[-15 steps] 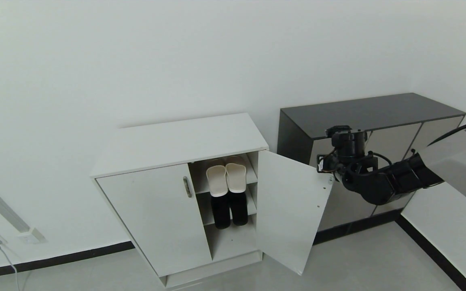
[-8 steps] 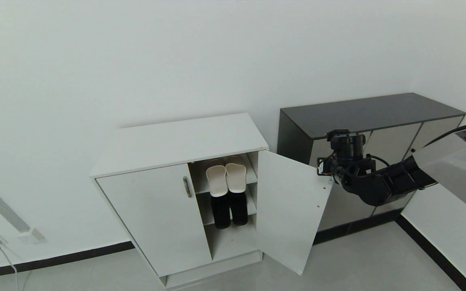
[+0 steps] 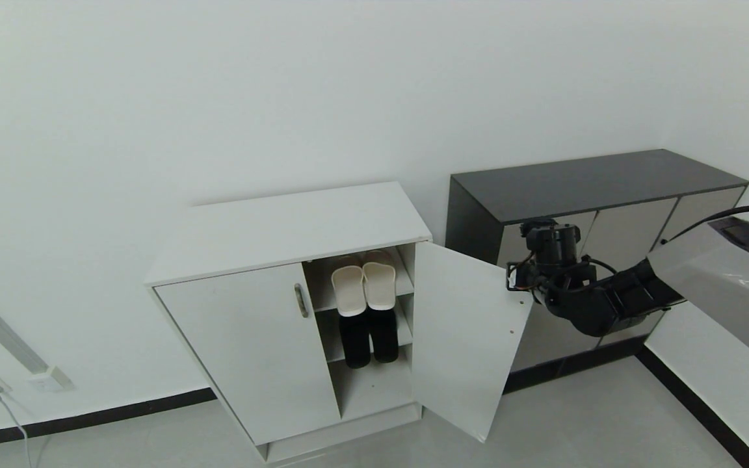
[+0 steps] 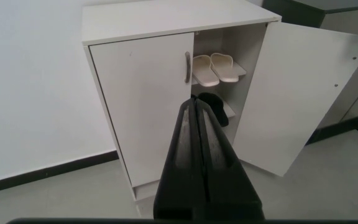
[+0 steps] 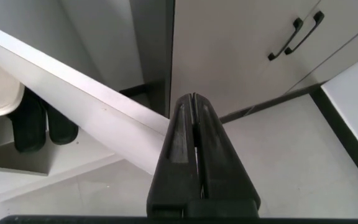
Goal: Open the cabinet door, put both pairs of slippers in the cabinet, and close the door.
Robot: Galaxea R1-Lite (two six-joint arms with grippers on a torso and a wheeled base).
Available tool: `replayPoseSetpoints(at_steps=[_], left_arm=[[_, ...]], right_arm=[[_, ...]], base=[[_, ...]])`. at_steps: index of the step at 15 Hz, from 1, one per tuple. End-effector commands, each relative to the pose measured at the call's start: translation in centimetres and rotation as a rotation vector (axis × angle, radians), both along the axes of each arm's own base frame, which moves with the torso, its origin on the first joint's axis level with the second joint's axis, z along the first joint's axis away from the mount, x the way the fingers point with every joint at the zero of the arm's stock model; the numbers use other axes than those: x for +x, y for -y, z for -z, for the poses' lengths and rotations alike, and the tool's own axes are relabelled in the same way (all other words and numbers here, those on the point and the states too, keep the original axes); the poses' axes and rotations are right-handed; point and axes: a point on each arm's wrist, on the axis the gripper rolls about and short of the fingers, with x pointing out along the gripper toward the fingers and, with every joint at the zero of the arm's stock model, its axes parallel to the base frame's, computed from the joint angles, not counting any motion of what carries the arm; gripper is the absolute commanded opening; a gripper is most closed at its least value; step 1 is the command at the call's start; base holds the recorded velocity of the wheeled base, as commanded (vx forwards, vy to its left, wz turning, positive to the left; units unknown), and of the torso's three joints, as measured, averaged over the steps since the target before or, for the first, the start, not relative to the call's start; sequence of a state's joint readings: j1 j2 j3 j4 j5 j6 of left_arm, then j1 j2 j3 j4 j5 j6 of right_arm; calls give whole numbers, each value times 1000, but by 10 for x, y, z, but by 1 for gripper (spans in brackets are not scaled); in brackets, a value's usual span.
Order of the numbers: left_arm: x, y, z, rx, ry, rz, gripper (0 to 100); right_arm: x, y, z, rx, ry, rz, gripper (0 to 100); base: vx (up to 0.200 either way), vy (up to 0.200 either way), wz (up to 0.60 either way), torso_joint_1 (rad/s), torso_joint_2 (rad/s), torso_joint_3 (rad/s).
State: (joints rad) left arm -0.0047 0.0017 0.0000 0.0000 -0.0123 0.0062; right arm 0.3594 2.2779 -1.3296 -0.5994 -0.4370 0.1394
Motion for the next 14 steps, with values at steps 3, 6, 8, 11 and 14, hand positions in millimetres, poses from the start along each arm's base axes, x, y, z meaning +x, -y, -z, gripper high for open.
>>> replayPoseSetpoints(at_steps=[3, 6, 8, 11, 14], left_arm=[[0, 0, 0, 0, 0, 0, 0], [0, 0, 0, 0, 0, 0, 0], [0, 0, 0, 0, 0, 0, 0], [0, 0, 0, 0, 0, 0, 0], [0, 0, 0, 0, 0, 0, 0]], right_arm=[[0, 0, 2, -1, -5, 1, 0], [-9, -8, 1, -4, -13, -20, 0], [-17, -13, -4, 2, -11, -37, 0], [-36, -27, -14, 9, -8, -79, 0], [-50, -38, -27, 35, 13, -111, 0]], base=[[0, 0, 0, 0, 0, 0], [0, 0, 0, 0, 0, 0], [0, 0, 0, 0, 0, 0], [0, 0, 0, 0, 0, 0], [0, 0, 0, 0, 0, 0]])
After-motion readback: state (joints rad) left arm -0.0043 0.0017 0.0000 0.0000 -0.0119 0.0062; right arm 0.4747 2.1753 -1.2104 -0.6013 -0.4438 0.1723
